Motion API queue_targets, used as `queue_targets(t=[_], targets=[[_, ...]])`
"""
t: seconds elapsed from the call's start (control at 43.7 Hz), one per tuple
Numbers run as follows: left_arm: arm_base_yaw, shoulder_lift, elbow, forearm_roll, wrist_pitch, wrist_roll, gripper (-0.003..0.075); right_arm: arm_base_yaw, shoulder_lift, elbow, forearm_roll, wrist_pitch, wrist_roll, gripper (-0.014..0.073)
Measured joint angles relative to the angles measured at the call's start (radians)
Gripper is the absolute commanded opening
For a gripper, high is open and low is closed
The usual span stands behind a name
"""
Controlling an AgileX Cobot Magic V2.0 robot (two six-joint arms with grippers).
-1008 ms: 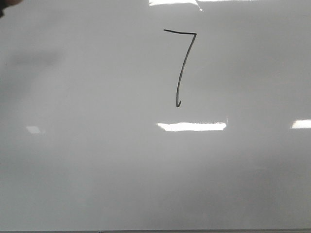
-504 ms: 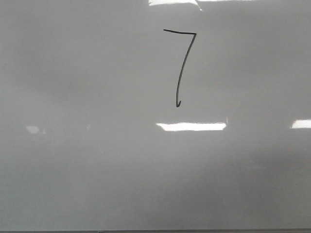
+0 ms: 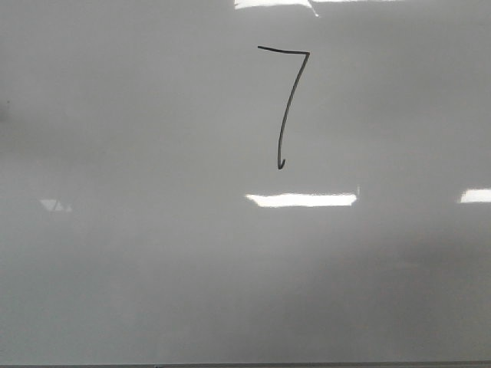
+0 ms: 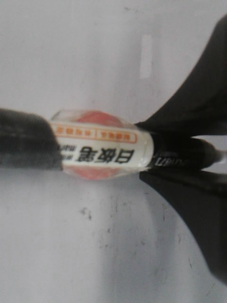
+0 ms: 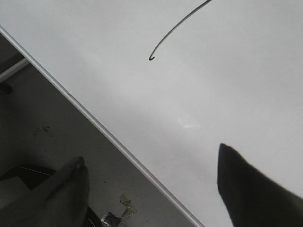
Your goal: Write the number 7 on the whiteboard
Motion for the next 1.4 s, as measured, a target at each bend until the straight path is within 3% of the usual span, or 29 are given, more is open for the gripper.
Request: queue_targets(t=[0.115,0.389,0.824,0.939,1.191,1.397], targets=[[0.000,0.007,0.000,0.000,0.000,0.000,0.0395,0.000,0.000,0.000,0.000,0.000,0.000,0.0580],[0.000,0.000,-0.025,0.011,0.052,0.000,0.0397,0.000,0.000,0.000,0.000,-0.002,0.005,0.0580],[-0.012,-0.197,-0.285,0.067,0.540,0.008,0.0396,-0.024,-0.086,0.000,-0.051,-0.003,0.270,0.0580],[-0.080,-0.289,-0.300,0.067,0.602,0.034,0.0397,-0.029,-0.108,0.000,-0.108,0.022,0.341,0.0580],[-0.372,-0.467,-0.302,0.154,0.782,0.016,0.0396,-0.029,-0.121,0.000,-0.196,0.108,0.441,0.0580],[-0.428,-0.648,-0.211,0.182,0.812,-0.127,0.0396,-0.029,-0.134,0.000,-0.198,0.148,0.459,0.0580]])
